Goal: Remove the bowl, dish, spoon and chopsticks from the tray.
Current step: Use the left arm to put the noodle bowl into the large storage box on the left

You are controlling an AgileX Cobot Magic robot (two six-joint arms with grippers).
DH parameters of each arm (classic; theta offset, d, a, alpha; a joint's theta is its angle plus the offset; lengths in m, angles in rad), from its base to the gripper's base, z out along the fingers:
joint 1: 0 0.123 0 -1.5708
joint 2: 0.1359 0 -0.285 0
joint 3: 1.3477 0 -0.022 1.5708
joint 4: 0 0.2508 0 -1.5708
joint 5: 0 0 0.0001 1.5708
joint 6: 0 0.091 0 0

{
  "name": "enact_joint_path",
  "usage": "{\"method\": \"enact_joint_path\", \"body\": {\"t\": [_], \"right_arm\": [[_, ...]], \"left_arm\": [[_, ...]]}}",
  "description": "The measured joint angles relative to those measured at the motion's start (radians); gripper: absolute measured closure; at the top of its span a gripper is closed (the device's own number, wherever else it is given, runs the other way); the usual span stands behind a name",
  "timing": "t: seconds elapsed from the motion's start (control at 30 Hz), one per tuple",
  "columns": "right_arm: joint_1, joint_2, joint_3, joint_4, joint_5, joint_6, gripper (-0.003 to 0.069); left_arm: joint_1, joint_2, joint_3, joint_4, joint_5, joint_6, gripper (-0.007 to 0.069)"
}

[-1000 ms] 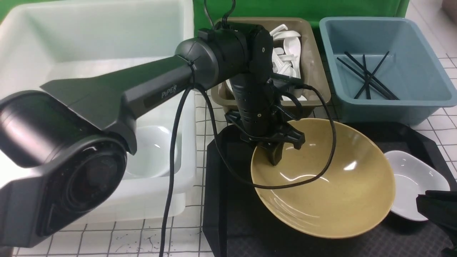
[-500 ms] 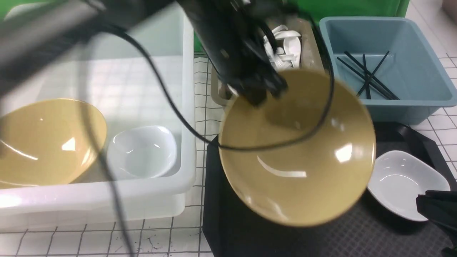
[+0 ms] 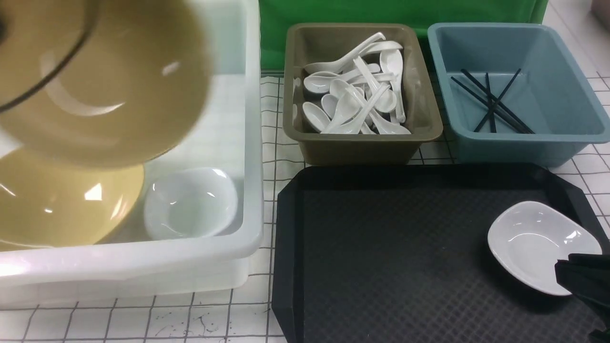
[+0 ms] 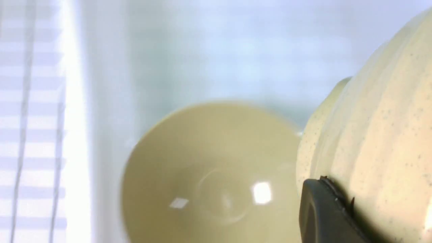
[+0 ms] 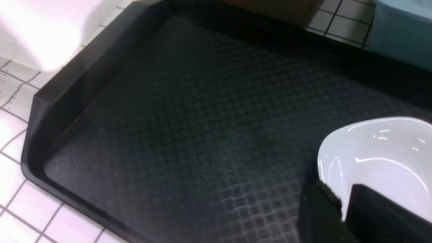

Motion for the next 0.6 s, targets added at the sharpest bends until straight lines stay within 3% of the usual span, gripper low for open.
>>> {"method": "enact_joint_path", "body": {"t": [0.2, 0.4, 0.57, 0.6], "right_arm": [[0.0, 0.0, 0.0, 0.0, 0.0, 0.022, 0.0486], [0.0, 0.0, 0.0, 0.0, 0.0, 0.041, 0.0486], [0.0, 0.0, 0.0, 0.0, 0.0, 0.045, 0.0486], [0.0, 0.0, 0.0, 0.0, 0.0, 0.045, 0.0486]], "left_arm": [[0.164, 0.011, 0.226, -0.032, -0.155, 0.0, 0.0622], [0.165, 0.096, 0.313, -0.073, -0.281, 0.01, 0.0601], [0.147, 0.146, 0.316, -0.052, -0.289, 0.024, 0.0464], [0.142, 0.147, 0.316, -0.023, -0.279, 0.001, 0.0382]]}}
